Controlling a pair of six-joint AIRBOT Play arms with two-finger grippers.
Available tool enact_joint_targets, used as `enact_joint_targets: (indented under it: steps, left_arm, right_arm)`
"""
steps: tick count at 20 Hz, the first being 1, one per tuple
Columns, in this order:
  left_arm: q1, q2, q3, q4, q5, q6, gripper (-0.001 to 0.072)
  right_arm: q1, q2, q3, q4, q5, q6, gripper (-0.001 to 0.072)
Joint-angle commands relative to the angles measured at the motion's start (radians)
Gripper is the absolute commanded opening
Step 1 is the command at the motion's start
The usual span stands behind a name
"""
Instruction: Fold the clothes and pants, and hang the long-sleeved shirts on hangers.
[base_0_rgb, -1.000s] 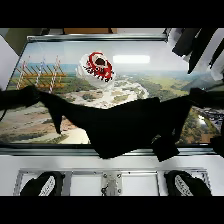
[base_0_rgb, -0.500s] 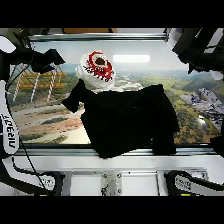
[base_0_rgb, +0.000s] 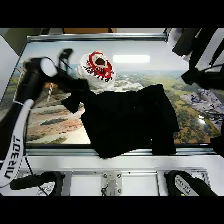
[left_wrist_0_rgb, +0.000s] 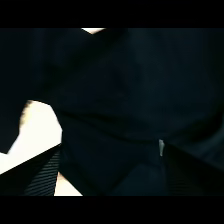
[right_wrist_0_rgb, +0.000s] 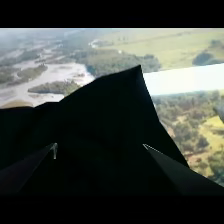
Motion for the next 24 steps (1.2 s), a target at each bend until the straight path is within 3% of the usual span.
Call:
enact_joint_targets:
  steps: [1,7,16,17,19,20,24]
  left_arm:
    - [-0.291,0.013,-0.146,0.138,0.128,-0.032,0.0656]
    - [-0.574,-0.222,-0.01,0.447,0.089,-0.062,0.0656]
    - [-0.5,-0.376,0.05,0.35,0.029,-0.09,0.0656]
    - [-0.49,-0.371,0.05,0.352,0.024,-0.096,0.0591]
    - [-0.467,-0.359,0.05,0.351,0.01,-0.096,0.0158]
    - [-0.455,-0.354,0.05,0.351,0.005,-0.096,0.002]
    - [-0.379,-0.247,0.05,0.35,0.005,-0.095,0.002]
  right_arm:
    - [-0.002,0.119,-0.171,-0.003,0.011,-0.01,0.058]
    - [-0.002,0.146,-0.224,-0.003,0.014,-0.01,0.058]
    - [-0.002,0.146,-0.224,-0.003,0.015,-0.011,0.058]
    - [-0.002,0.146,-0.224,-0.003,0.015,-0.011,0.0581]
    - [-0.002,0.144,-0.224,-0.003,0.015,-0.011,0.0581]
    - [-0.002,0.144,-0.225,-0.003,0.015,-0.011,0.0581]
    - [0.0,0.144,-0.225,-0.003,0.016,-0.011,0.0581]
